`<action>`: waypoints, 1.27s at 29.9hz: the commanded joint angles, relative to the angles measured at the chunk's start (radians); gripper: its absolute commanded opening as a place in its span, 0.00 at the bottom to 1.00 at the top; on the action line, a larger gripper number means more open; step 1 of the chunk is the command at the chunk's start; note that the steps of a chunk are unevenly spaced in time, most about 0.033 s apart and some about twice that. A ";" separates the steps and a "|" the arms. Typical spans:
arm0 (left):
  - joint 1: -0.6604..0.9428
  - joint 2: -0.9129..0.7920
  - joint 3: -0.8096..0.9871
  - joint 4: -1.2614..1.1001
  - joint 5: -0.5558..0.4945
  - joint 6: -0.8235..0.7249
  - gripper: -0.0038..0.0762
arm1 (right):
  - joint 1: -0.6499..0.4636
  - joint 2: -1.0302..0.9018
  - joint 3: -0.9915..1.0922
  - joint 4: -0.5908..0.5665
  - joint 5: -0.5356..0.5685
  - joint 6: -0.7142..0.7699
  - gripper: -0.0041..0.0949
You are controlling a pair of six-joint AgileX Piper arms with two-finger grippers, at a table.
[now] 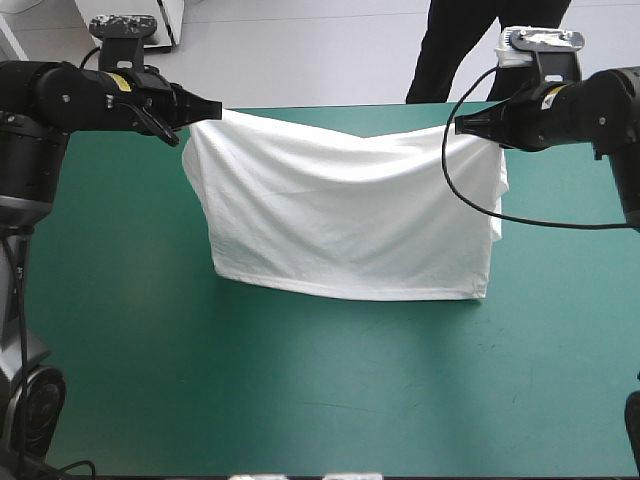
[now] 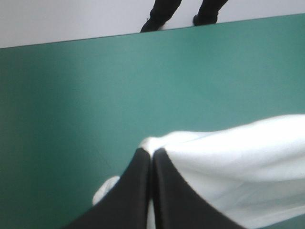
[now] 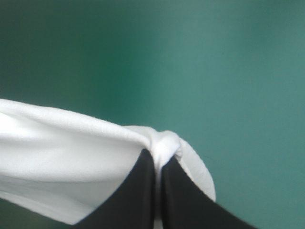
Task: Fold the cloth
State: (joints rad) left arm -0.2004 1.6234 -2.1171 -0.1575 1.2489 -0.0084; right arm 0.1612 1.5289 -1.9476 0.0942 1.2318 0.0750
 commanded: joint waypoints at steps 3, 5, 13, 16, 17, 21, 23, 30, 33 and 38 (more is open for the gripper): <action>-0.006 -0.087 -0.033 -0.034 0.001 0.001 0.04 | -0.001 -0.083 -0.030 -0.004 -0.062 -0.011 0.03; -0.006 -0.088 -0.033 -0.034 0.001 0.001 0.04 | -0.001 -0.088 -0.030 -0.005 -0.065 -0.011 0.03; -0.006 -0.070 -0.033 -0.034 -0.156 0.022 0.04 | -0.001 -0.061 -0.030 -0.027 -0.242 -0.040 0.03; -0.006 -0.043 -0.033 -0.026 -0.276 0.037 0.04 | -0.001 -0.030 -0.030 -0.077 -0.354 -0.029 0.03; -0.006 -0.032 -0.033 -0.019 -0.321 0.037 0.04 | -0.001 -0.016 -0.030 -0.094 -0.388 -0.027 0.03; -0.006 0.026 -0.033 0.020 -0.486 0.037 0.04 | -0.007 0.053 -0.030 -0.120 -0.533 -0.022 0.03; -0.006 0.054 -0.033 0.030 -0.551 0.037 0.04 | -0.007 0.083 -0.030 -0.147 -0.611 0.004 0.03; -0.006 0.110 -0.033 0.048 -0.761 0.037 0.04 | -0.007 0.175 -0.087 -0.189 -0.762 0.049 0.03; -0.006 0.127 -0.033 0.048 -0.808 0.037 0.04 | -0.007 0.217 -0.139 -0.191 -0.738 0.049 0.03; -0.006 0.193 -0.033 0.052 -0.781 0.037 0.04 | -0.007 0.288 -0.156 -0.189 -0.645 0.049 0.03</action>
State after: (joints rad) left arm -0.2013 1.8268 -2.1208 -0.1057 0.5325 0.0282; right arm 0.1602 1.8253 -2.0660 -0.0778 0.6010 0.1248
